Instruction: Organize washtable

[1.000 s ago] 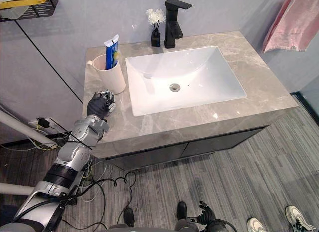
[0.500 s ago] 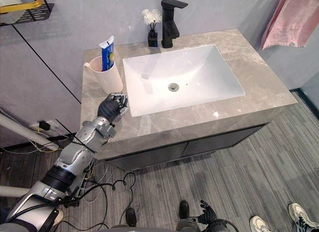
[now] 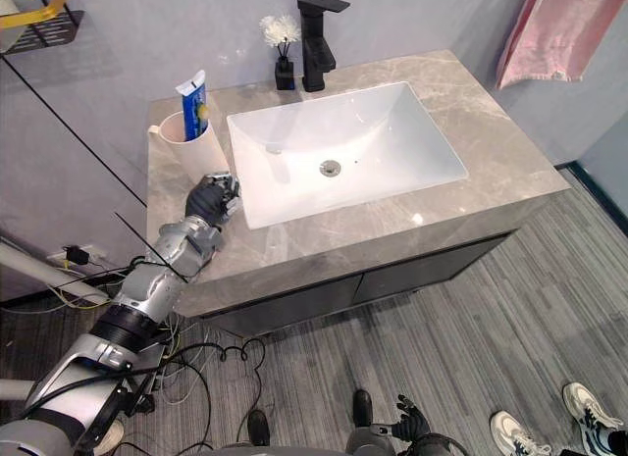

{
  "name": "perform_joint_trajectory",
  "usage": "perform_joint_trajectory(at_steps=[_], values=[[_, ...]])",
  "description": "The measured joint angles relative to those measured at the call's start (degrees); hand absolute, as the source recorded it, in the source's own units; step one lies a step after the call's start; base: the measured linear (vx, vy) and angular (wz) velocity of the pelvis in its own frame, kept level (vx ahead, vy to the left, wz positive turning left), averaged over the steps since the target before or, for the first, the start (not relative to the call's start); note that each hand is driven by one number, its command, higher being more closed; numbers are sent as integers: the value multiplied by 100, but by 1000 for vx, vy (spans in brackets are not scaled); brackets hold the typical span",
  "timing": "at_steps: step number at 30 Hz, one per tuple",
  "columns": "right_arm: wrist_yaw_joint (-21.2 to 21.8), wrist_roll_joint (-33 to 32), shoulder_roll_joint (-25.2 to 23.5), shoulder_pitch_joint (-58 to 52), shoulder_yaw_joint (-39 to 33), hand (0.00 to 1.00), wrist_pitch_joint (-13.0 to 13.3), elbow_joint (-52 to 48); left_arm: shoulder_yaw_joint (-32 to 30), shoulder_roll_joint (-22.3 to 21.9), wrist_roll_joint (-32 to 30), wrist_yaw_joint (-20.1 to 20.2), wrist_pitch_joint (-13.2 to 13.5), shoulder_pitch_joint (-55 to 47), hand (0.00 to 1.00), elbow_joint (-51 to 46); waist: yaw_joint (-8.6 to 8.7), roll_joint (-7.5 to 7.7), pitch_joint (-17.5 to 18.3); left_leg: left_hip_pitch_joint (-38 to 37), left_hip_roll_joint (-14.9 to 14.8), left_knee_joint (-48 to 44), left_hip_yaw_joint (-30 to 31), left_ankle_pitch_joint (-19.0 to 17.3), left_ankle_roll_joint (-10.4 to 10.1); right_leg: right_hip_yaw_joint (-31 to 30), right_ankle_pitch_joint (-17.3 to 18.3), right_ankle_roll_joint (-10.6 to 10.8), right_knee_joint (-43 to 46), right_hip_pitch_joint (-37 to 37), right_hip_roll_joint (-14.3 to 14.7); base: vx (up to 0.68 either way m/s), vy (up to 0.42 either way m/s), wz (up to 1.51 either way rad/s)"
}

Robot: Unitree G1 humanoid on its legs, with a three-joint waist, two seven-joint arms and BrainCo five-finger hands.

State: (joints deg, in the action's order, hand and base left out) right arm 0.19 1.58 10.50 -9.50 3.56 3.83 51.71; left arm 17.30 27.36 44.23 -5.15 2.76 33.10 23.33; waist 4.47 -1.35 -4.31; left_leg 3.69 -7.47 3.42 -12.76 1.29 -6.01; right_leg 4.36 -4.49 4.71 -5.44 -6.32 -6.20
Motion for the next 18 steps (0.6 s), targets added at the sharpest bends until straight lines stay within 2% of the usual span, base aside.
perform_joint_trajectory(at_steps=[3, 9, 14, 15, 16, 18], values=[[0, -117, -14, -97, -99, 0, 6, -153, -8, 56, 11, -23, -5, 229, 100, 210, 93, -51, -96, 26, 1, -25, 4, 0, 0, 5, -17, -8, 0, -14, -2, -17, -10, -2], [-6, -154, -29, -101, -187, 0, 29, -363, -14, 57, 7, -34, 41, 765, 100, 438, 99, -50, -412, 204, 0, -139, 11, 2, 3, -17, -90, -1, 19, -173, -13, -70, -20, -1], [-13, -173, -25, -93, -192, 0, 77, -452, -17, 56, -17, -33, 243, 1042, 100, 436, 93, -42, -616, 339, 0, -152, -4, 4, 3, -62, -135, -8, 18, -319, -8, -33, -12, -3], [-20, -172, -25, -91, -189, 0, 79, -507, -28, 57, -50, -34, 267, 1168, 100, 439, 92, -31, -678, 386, -1, -159, -6, 6, 5, -72, -145, -13, 21, -371, -5, -25, -23, -14], [-56, -215, -39, 36, -128, 0, 126, -601, -162, 85, -330, -87, 310, 1890, 100, 678, 124, 84, -970, 612, -1, -244, -68, 8, 8, -167, -208, -9, 31, -600, -5, -29, -23, -15], [-78, -224, -43, 55, -128, 0, 134, -612, -144, 79, -392, -111, 268, 2008, 100, 718, 144, 85, -1024, 612, -2, -247, -72, 7, 8, -187, -209, -11, 32, -606, -6, -11, -16, -11]])
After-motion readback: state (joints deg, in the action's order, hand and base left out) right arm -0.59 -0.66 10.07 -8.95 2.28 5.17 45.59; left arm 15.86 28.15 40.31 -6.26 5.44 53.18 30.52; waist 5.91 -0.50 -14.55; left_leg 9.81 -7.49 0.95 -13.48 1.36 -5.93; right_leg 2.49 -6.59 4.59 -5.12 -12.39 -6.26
